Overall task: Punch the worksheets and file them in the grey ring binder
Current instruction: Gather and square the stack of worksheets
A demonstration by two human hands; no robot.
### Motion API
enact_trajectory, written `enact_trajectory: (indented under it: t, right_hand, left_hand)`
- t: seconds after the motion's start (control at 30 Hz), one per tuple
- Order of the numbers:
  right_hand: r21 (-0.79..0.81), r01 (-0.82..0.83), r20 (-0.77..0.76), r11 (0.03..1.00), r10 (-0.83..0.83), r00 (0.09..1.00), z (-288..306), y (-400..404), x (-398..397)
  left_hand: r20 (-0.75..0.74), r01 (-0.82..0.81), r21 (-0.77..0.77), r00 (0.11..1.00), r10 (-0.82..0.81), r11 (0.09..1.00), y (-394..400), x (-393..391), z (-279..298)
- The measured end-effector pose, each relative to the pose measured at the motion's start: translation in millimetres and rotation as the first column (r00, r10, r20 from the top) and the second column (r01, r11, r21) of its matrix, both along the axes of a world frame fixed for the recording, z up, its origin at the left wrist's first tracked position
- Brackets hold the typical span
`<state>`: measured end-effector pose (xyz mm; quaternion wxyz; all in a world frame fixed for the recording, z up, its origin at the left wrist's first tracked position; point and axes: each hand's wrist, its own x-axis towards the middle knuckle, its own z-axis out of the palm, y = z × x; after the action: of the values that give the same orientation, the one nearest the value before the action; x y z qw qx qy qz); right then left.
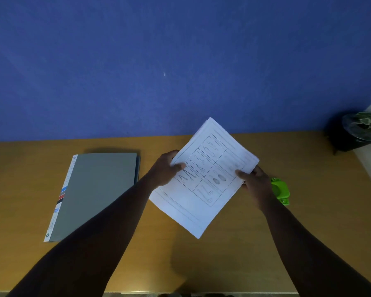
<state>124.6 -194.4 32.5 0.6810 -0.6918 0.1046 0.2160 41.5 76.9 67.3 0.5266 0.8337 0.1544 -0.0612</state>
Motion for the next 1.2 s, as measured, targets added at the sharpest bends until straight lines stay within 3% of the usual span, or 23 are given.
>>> enact_trajectory:
  t: [0.27,0.5,0.57,0.67,0.73,0.83,1.03,1.2]
  right_hand:
    - [-0.043,-0.154,-0.041,0.987,0.153,0.987,15.0,-14.8,3.6]
    - [0.074,-0.030,-0.102,0.997,0.038,0.994,15.6,-24.2,1.8]
    - [0.099,0.023,-0.128,0.995,-0.010,0.992,16.0,-26.2,1.8]
    - [0.141,0.122,-0.176,0.982,-0.097,0.980,13.8,-28.5,2.5]
    - [0.175,0.163,-0.207,0.971,-0.125,0.970,10.3,-28.0,2.9]
    - [0.236,0.172,-0.256,0.956,-0.109,0.961,3.3,-23.2,2.6]
    - [0.278,-0.041,-0.272,0.960,0.119,0.955,-2.4,-18.7,0.2]
    - [0.118,-0.227,-0.208,0.967,0.248,0.946,2.1,-20.7,-1.1]
  left_hand:
    - [-0.122,0.114,0.138,0.988,-0.097,0.984,29.6,2.0,12.9]
    - [-0.197,-0.088,0.091,0.975,0.105,0.992,48.1,-12.7,2.1]
    - [-0.195,-0.272,-0.030,0.945,0.262,0.962,53.3,-17.7,-4.2]
    - [-0.231,-0.474,-0.358,0.880,0.415,0.805,51.9,-25.2,-5.9]
    - [-0.265,-0.483,-0.470,0.876,0.403,0.739,49.1,-27.8,-9.1]
    - [-0.280,-0.440,-0.522,0.897,0.341,0.730,40.1,-29.5,-15.8]
    - [-0.220,-0.427,-0.500,0.904,0.367,0.754,21.7,-27.8,-23.0]
    - [-0.160,-0.424,-0.455,0.904,0.396,0.783,23.7,-30.7,-25.6]
